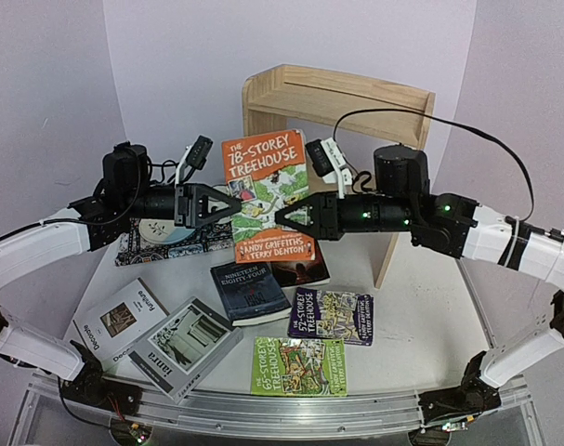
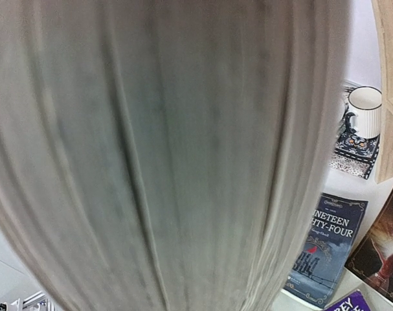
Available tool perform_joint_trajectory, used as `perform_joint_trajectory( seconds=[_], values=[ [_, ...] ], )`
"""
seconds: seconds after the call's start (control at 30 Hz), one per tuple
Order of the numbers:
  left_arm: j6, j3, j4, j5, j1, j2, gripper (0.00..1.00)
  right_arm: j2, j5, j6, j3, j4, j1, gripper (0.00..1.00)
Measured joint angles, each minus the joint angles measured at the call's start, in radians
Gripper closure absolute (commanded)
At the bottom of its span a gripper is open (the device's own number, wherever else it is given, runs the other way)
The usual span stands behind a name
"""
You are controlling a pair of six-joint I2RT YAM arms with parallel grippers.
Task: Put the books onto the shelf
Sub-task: Pass from the right arm to the left
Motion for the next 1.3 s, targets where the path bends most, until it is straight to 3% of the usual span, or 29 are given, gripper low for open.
perform_joint_trajectory(
  seconds=[0.2, 0.37, 0.5, 0.57, 0.7, 0.9, 1.3],
  values=[
    [-0.009, 0.000, 0.000, -0.001, -0.004, 0.000, 0.53, 0.050, -0.016, 0.023, 0.014, 0.030, 0.000, 0.94],
    [-0.024, 0.001, 0.006, -0.007, -0.008, 0.000, 0.63, 0.056, -0.019, 0.035, 0.014, 0.046, 0.000, 0.92],
    [-0.027, 0.001, 0.011, -0.012, -0.010, -0.001, 0.92, 0.056, -0.019, 0.041, 0.014, 0.052, -0.001, 0.90],
    [-0.032, 0.001, 0.015, -0.012, -0.013, -0.004, 1.00, 0.056, -0.017, 0.040, 0.012, 0.053, -0.004, 0.82],
    [-0.033, 0.001, 0.016, -0.017, -0.015, -0.006, 1.00, 0.056, -0.015, 0.038, 0.011, 0.057, -0.005, 0.43],
    [-0.023, 0.000, 0.008, -0.046, -0.017, -0.007, 1.00, 0.056, -0.004, 0.022, 0.010, 0.083, -0.006, 0.05],
    [0.052, -0.063, -0.038, -0.253, -0.020, -0.050, 1.00, -0.068, 0.155, -0.079, -0.136, 0.043, -0.005, 0.02]
  ],
)
